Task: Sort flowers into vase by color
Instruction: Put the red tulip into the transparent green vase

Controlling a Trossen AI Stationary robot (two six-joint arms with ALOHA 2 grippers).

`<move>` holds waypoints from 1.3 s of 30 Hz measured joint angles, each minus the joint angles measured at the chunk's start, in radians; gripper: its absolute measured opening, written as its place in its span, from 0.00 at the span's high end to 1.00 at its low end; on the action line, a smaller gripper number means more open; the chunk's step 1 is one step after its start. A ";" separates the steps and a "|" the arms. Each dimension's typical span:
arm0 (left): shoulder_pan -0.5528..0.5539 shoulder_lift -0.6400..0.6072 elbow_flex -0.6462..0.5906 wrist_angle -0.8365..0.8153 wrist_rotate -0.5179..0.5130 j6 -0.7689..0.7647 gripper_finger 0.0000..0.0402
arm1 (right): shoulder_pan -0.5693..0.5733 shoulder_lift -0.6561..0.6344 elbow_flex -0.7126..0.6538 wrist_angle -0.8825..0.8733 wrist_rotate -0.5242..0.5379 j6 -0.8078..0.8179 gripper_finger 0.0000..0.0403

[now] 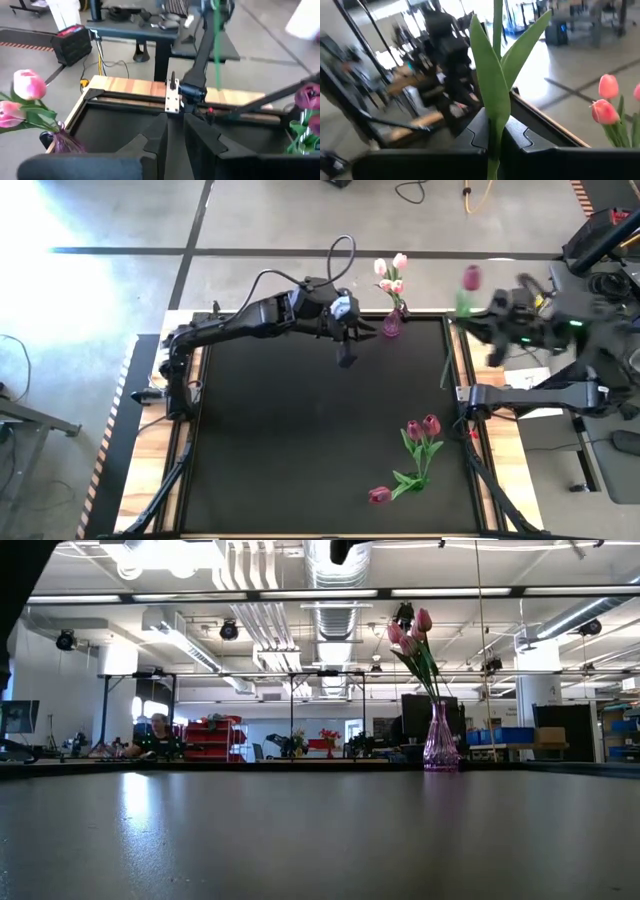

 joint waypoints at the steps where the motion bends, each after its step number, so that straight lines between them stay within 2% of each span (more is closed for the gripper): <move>1: 0.005 -0.018 -0.036 0.033 0.000 -0.012 0.88 | 0.000 -0.026 -0.006 0.000 -0.004 0.012 0.97; 7: 0.024 -0.132 -0.281 0.235 -0.008 -0.078 0.88 | 0.000 -0.152 -0.078 0.002 -0.062 0.094 0.97; 9: 0.024 -0.171 -0.354 0.304 -0.043 -0.091 0.88 | 0.000 -0.176 -0.120 -0.031 -0.099 0.116 0.97; 12: 0.023 -0.227 -0.445 0.346 -0.091 -0.094 0.88 | -0.001 -0.207 -0.172 -0.006 -0.162 0.125 0.97; 16: 0.024 -0.282 -0.521 0.353 -0.105 -0.109 0.88 | -0.001 -0.220 -0.240 0.018 -0.273 0.124 0.97; 21: 0.024 -0.331 -0.563 0.358 -0.106 -0.124 0.88 | -0.001 -0.220 -0.309 0.094 -0.348 0.125 0.97; 27: 0.024 -0.350 -0.582 0.357 -0.131 -0.122 0.90 | 0.000 -0.248 -0.344 0.098 -0.374 0.126 0.97; 31: 0.023 -0.351 -0.586 0.354 -0.131 -0.125 0.90 | -0.001 -0.273 -0.370 0.117 -0.382 0.199 0.97; 35: 0.023 -0.355 -0.586 0.356 -0.131 -0.126 0.90 | -0.001 -0.283 -0.403 0.192 -0.413 0.273 0.97; 39: 0.022 -0.372 -0.586 0.352 -0.131 -0.126 0.90 | 0.000 -0.247 -0.408 0.258 -0.405 0.242 0.97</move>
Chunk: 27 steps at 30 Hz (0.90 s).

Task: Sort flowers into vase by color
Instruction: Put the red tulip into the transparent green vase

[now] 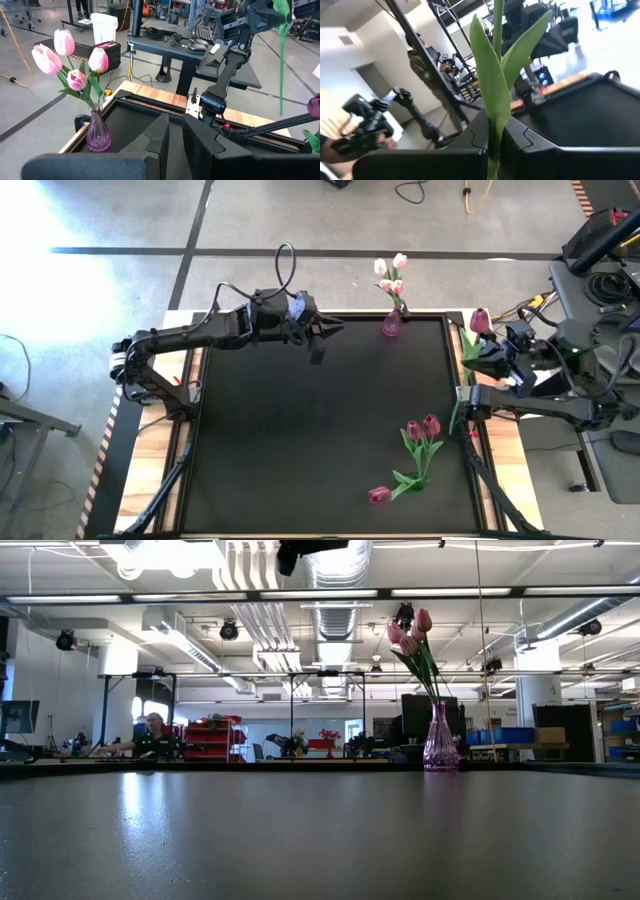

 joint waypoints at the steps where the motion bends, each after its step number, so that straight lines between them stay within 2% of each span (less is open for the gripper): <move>1: 0.000 -0.007 0.000 -0.002 0.000 0.000 0.90 | 0.000 0.019 0.000 0.021 0.003 -0.018 0.97; 5: 0.000 -0.038 0.000 -0.043 0.000 0.011 0.90 | 0.000 0.128 0.011 0.141 0.010 -0.097 0.97; 8: 0.000 -0.073 0.000 -0.086 0.000 0.023 0.90 | 0.000 0.224 0.065 0.157 0.066 -0.179 0.97; 19: 0.000 -0.242 -0.028 -0.274 -0.032 0.085 0.90 | 0.008 0.546 0.347 0.167 0.412 -0.371 0.97; 25: 0.003 -0.371 -0.107 -0.323 -0.079 0.105 0.90 | 0.063 0.760 0.522 0.262 0.437 -0.410 0.97; 27: 0.007 -0.419 -0.141 -0.321 -0.079 0.104 0.90 | 0.106 0.837 0.573 0.271 0.486 -0.449 0.97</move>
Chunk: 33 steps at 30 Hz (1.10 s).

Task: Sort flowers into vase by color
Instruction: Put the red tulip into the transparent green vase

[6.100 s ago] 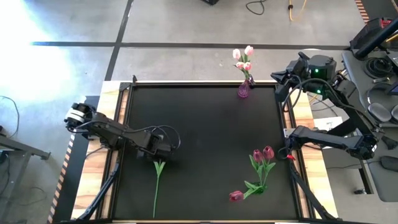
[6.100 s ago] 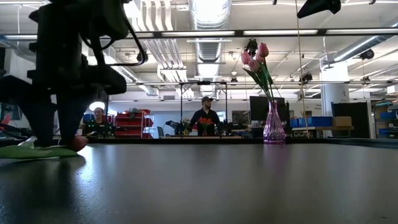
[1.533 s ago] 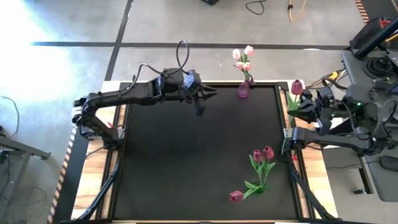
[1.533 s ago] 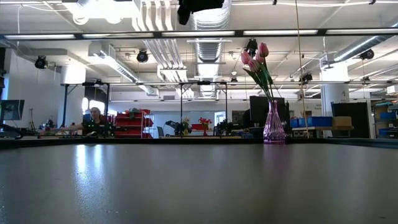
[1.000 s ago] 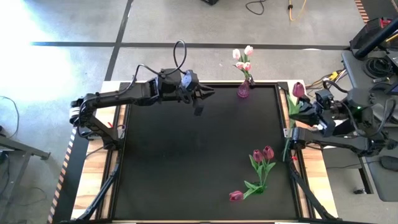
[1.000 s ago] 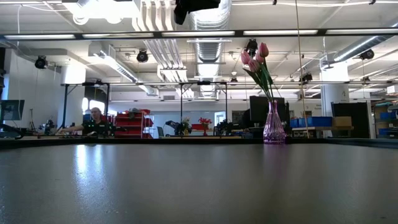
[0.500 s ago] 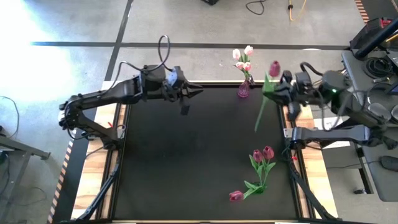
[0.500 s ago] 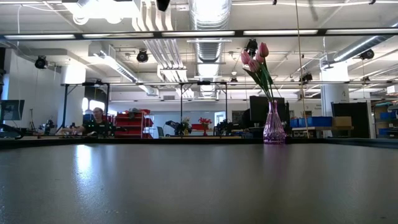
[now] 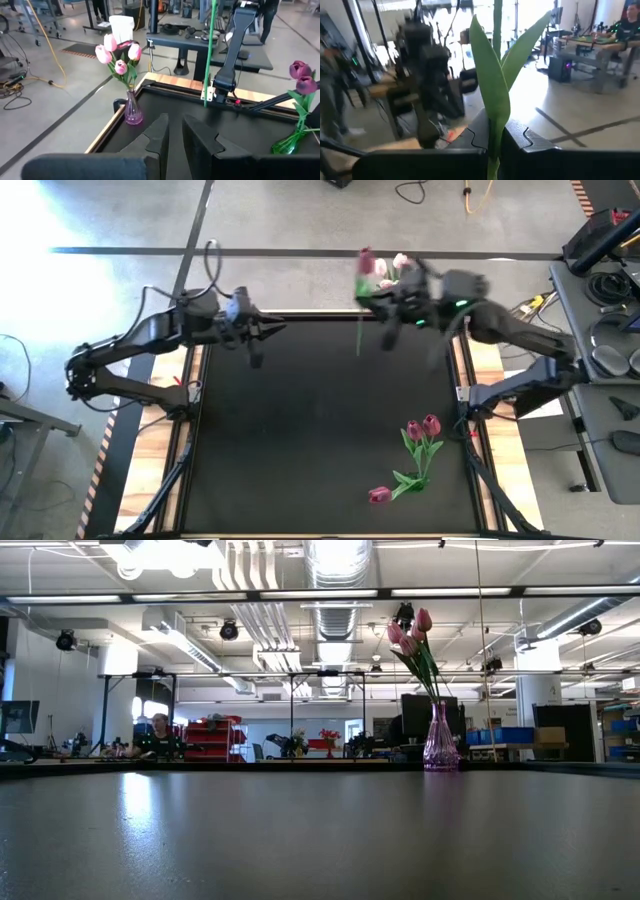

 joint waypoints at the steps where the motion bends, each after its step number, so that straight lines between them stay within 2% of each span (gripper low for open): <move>1: 0.002 -0.025 -0.019 0.000 0.000 -0.004 0.90 | 0.022 0.040 0.023 -0.001 0.031 -0.021 0.97; 6: 0.005 -0.141 -0.100 -0.005 -0.001 -0.018 0.90 | 0.132 0.198 0.111 0.003 0.151 -0.053 0.97; 10: 0.005 -0.218 -0.145 -0.026 -0.002 -0.025 0.90 | 0.256 0.232 0.142 0.012 0.292 -0.050 0.97; 16: 0.005 -0.303 -0.187 -0.061 -0.001 -0.049 0.90 | 0.514 0.230 0.107 0.005 0.571 0.061 0.97; 22: 0.005 -0.325 -0.190 -0.094 0.001 -0.047 0.90 | 0.756 0.230 0.109 -0.110 0.897 0.244 0.97; 26: 0.005 -0.322 -0.189 -0.100 0.002 -0.042 0.90 | 0.906 0.222 0.134 -0.109 1.122 0.249 0.97; 33: 0.004 -0.298 -0.189 -0.099 0.009 -0.067 0.90 | 1.167 0.221 0.224 -0.125 1.486 0.138 0.97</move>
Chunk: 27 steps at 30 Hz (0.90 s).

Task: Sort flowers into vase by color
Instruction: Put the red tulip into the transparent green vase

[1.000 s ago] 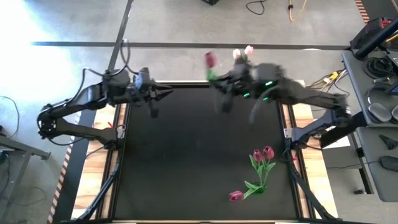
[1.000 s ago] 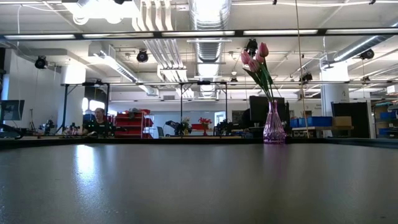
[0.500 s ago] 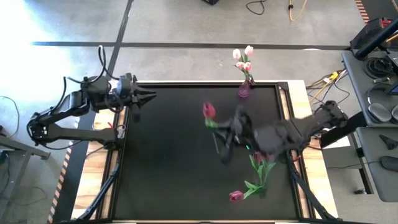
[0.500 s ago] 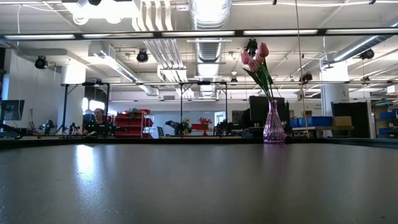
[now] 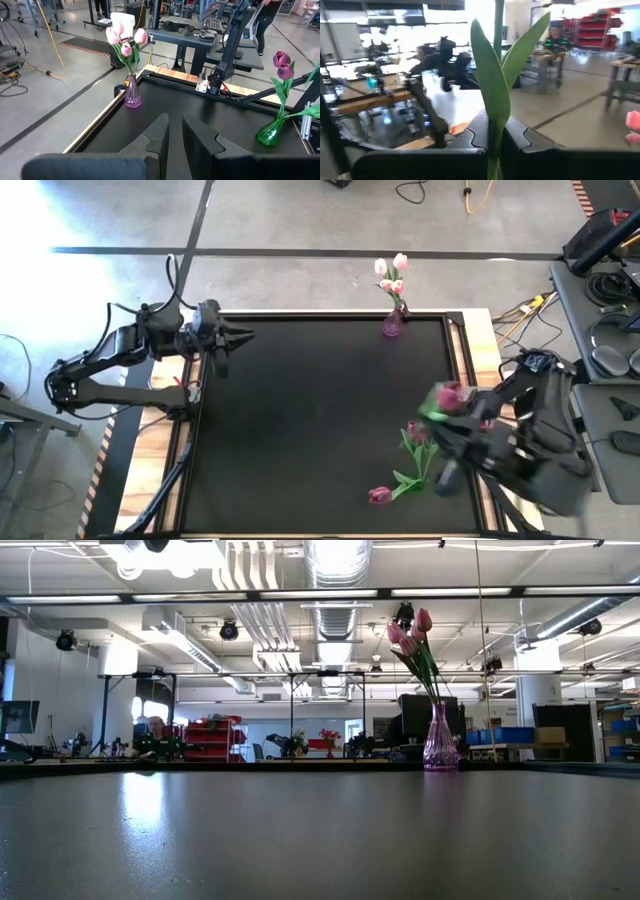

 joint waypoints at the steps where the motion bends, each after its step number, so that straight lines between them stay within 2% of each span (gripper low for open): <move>1: 0.000 0.003 0.000 0.000 0.000 -0.002 0.90 | 0.033 0.000 0.005 0.000 0.022 -0.007 0.97; 4: 0.000 0.010 0.000 0.001 0.001 -0.003 0.90 | 0.094 -0.001 0.005 0.000 0.023 -0.006 0.97; 14: 0.000 0.016 0.001 0.007 0.001 -0.004 0.90 | 0.193 0.002 -0.051 -0.001 0.023 0.025 0.97; 18: 0.000 0.016 0.001 0.006 0.002 -0.002 0.90 | 0.216 0.007 -0.054 -0.001 0.021 0.000 0.97; 21: 0.000 0.016 0.001 0.006 0.002 -0.001 0.90 | 0.217 0.007 -0.066 -0.024 -0.021 0.009 0.97; 23: 0.000 0.016 0.001 0.005 0.002 -0.001 0.90 | 0.213 -0.002 -0.075 -0.128 -0.066 0.102 0.97; 27: 0.000 0.016 0.001 0.002 0.003 0.007 0.90 | 0.198 -0.036 -0.076 -0.514 -0.149 0.514 0.97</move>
